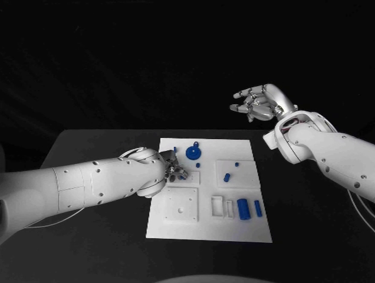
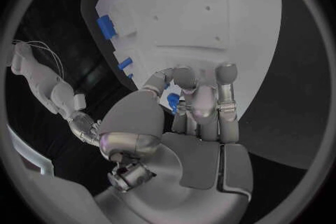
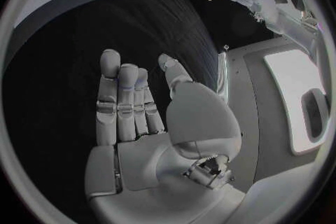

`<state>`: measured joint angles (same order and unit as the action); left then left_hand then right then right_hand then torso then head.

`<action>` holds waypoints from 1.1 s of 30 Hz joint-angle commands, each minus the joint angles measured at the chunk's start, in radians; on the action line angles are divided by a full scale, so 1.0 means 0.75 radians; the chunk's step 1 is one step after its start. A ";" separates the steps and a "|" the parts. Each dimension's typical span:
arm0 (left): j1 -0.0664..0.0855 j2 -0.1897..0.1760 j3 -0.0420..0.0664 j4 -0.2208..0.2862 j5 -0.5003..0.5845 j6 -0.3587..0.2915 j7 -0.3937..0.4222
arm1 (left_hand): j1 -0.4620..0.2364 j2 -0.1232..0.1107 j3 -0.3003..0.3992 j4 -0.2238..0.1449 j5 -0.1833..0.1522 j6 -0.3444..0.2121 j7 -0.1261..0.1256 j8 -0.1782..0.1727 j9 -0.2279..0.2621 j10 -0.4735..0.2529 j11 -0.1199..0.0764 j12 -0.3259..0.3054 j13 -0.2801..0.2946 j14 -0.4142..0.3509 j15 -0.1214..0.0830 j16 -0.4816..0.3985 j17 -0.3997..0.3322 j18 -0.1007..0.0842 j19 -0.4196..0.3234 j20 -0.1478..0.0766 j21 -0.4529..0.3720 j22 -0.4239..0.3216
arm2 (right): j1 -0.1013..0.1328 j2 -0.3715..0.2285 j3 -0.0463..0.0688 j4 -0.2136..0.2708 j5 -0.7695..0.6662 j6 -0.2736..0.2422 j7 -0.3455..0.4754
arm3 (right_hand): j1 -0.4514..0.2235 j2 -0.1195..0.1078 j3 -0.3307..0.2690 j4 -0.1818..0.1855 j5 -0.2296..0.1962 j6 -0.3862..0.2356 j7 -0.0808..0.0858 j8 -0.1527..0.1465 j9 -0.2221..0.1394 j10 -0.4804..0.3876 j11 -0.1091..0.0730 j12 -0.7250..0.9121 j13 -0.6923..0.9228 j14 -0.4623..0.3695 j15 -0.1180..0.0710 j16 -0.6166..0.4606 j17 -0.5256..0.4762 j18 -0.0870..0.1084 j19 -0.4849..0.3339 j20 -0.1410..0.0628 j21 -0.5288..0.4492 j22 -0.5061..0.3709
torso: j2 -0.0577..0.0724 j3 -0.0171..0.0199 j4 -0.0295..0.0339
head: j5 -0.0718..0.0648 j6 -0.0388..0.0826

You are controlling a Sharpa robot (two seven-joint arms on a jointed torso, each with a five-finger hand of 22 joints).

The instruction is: Assemble the parts on the task board

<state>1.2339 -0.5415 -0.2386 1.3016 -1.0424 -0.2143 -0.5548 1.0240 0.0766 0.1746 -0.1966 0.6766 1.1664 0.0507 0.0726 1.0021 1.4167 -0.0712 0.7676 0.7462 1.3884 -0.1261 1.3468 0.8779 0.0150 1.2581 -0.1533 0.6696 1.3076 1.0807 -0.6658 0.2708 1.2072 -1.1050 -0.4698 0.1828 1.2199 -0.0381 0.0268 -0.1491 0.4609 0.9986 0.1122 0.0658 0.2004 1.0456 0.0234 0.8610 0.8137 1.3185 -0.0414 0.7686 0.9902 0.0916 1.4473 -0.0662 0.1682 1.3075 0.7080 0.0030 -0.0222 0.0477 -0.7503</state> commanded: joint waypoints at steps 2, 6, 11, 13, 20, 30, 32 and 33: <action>-0.005 0.001 -0.001 0.003 -0.009 0.050 0.013 | 0.023 0.005 0.100 -0.106 0.006 0.137 -0.105 0.005 -0.001 -0.042 -0.030 -0.008 -0.002 0.013 -0.013 -0.007 -0.003 0.025 -0.011 0.002 -0.011 0.032 | 0.000 0.003 0.001 0.000 -0.013 0.024 0.002 | -0.013 0.001 0.009 0.000 0.006 0.012 0.001 -0.004 -0.002 0.002 -0.009 0.005 -0.001 -0.001 -0.006 0.007 -0.001 0.009 0.008 0.001 0.009 0.037 | 0.000 0.0000 -0.0004 | -0.002 0.000; -0.005 0.000 -0.001 0.002 -0.009 0.056 0.013 | 0.023 0.005 0.100 -0.106 0.006 0.137 -0.105 0.005 -0.001 -0.042 -0.030 -0.008 -0.002 0.013 -0.013 -0.007 -0.003 0.025 -0.011 0.002 -0.011 0.032 | 0.000 0.004 0.001 -0.002 -0.014 0.026 0.001 | -0.015 0.002 0.010 -0.001 0.006 0.013 0.001 -0.004 -0.003 0.003 -0.009 0.006 -0.001 0.000 -0.006 0.008 -0.001 0.009 0.009 0.001 0.012 0.038 | 0.001 -0.0004 0.0004 | -0.005 0.000; -0.005 0.001 -0.001 -0.003 -0.010 0.060 0.013 | 0.024 0.005 0.101 -0.107 0.007 0.137 -0.105 0.006 -0.002 -0.041 -0.029 -0.009 -0.004 0.013 -0.012 -0.008 -0.004 0.025 -0.012 0.003 -0.015 0.032 | 0.000 0.005 0.001 -0.003 -0.015 0.027 0.001 | -0.015 0.002 0.010 -0.001 0.006 0.013 0.001 -0.004 -0.003 0.003 -0.009 0.006 -0.001 0.000 -0.006 0.008 -0.001 0.009 0.009 0.001 0.012 0.038 | 0.001 0.0000 0.0006 | -0.004 0.000; -0.005 0.002 -0.001 -0.006 -0.012 0.061 0.013 | 0.024 0.005 0.101 -0.107 0.007 0.137 -0.105 0.006 -0.002 -0.041 -0.029 -0.009 -0.004 0.013 -0.012 -0.008 -0.004 0.025 -0.012 0.003 -0.015 0.032 | 0.000 0.006 0.001 -0.003 -0.015 0.028 0.001 | -0.015 0.002 0.010 -0.001 0.006 0.013 0.001 -0.004 -0.003 0.003 -0.009 0.006 -0.001 0.000 -0.006 0.008 -0.001 0.009 0.009 0.001 0.012 0.038 | 0.000 0.0000 0.0006 | -0.003 -0.001; -0.005 0.007 -0.001 -0.020 -0.024 0.065 0.007 | 0.022 0.005 0.101 -0.105 0.015 0.137 -0.105 0.008 0.000 -0.040 -0.029 -0.011 -0.007 0.014 -0.012 -0.009 -0.006 0.027 -0.012 0.004 -0.017 0.031 | -0.001 0.009 0.001 -0.006 -0.018 0.032 0.000 | -0.017 0.004 0.012 -0.002 0.008 0.014 0.000 -0.004 -0.004 0.004 -0.010 0.007 -0.001 0.000 -0.007 0.008 -0.001 0.008 0.010 0.000 0.013 0.038 | 0.001 0.0000 0.0002 | -0.001 -0.002; -0.005 0.019 -0.001 -0.036 -0.026 0.072 0.008 | 0.015 0.005 0.104 -0.107 0.020 0.138 -0.106 0.013 0.008 -0.035 -0.029 -0.013 -0.009 0.016 -0.011 -0.011 -0.006 0.027 -0.009 0.005 -0.014 0.032 | -0.002 0.013 0.001 -0.009 -0.023 0.037 -0.002 | -0.020 0.006 0.014 -0.002 0.012 0.016 0.000 -0.004 -0.005 0.005 -0.011 0.007 -0.001 0.000 -0.007 0.008 0.000 0.008 0.010 0.000 0.017 0.039 | 0.001 -0.0002 -0.0010 | -0.003 0.002; -0.005 0.021 -0.001 -0.038 -0.023 0.079 0.012 | 0.008 0.007 0.103 -0.106 0.019 0.144 -0.110 0.022 0.022 -0.029 -0.030 -0.013 -0.011 0.021 -0.011 -0.007 0.002 0.028 -0.007 0.007 -0.014 0.032 | -0.002 0.014 0.001 -0.009 -0.025 0.039 -0.003 | -0.020 0.006 0.015 -0.003 0.013 0.017 0.000 -0.004 -0.005 0.005 -0.011 0.007 -0.001 0.000 -0.007 0.008 0.000 0.007 0.010 0.000 0.016 0.039 | 0.001 0.0004 -0.0004 | -0.004 0.001; -0.005 0.022 -0.001 -0.039 -0.022 0.083 0.014 | 0.005 0.007 0.102 -0.105 0.019 0.145 -0.112 0.025 0.031 -0.027 -0.030 -0.014 -0.012 0.021 -0.010 -0.007 0.004 0.028 -0.007 0.008 -0.014 0.032 | -0.002 0.014 0.001 -0.010 -0.025 0.040 -0.003 | -0.022 0.007 0.018 -0.004 0.015 0.018 0.000 -0.004 -0.006 0.005 -0.011 0.007 -0.001 0.000 -0.007 0.009 0.000 0.007 0.009 0.000 0.016 0.038 | 0.001 0.0005 -0.0006 | -0.004 0.001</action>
<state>1.2338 -0.5283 -0.2365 1.2757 -1.0529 -0.1806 -0.5463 1.0240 0.0766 0.1732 -0.1980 0.6848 1.1665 0.0508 0.0865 1.0192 1.4167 -0.0712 0.7636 0.7384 1.3919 -0.1232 1.3428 0.8780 0.0155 1.2546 -0.1498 0.6581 1.3074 1.0795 -0.6573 0.2708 1.2002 -1.1112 -0.4563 0.1792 1.2158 -0.0340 0.0353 -0.1520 0.4686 1.0057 0.1122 0.0658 0.1971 1.0494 0.0197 0.8610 0.8140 1.3186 -0.0413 0.7686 0.9903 0.0917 1.4472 -0.0661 0.1740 1.3075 0.7086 0.0028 -0.0228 0.0454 -0.7482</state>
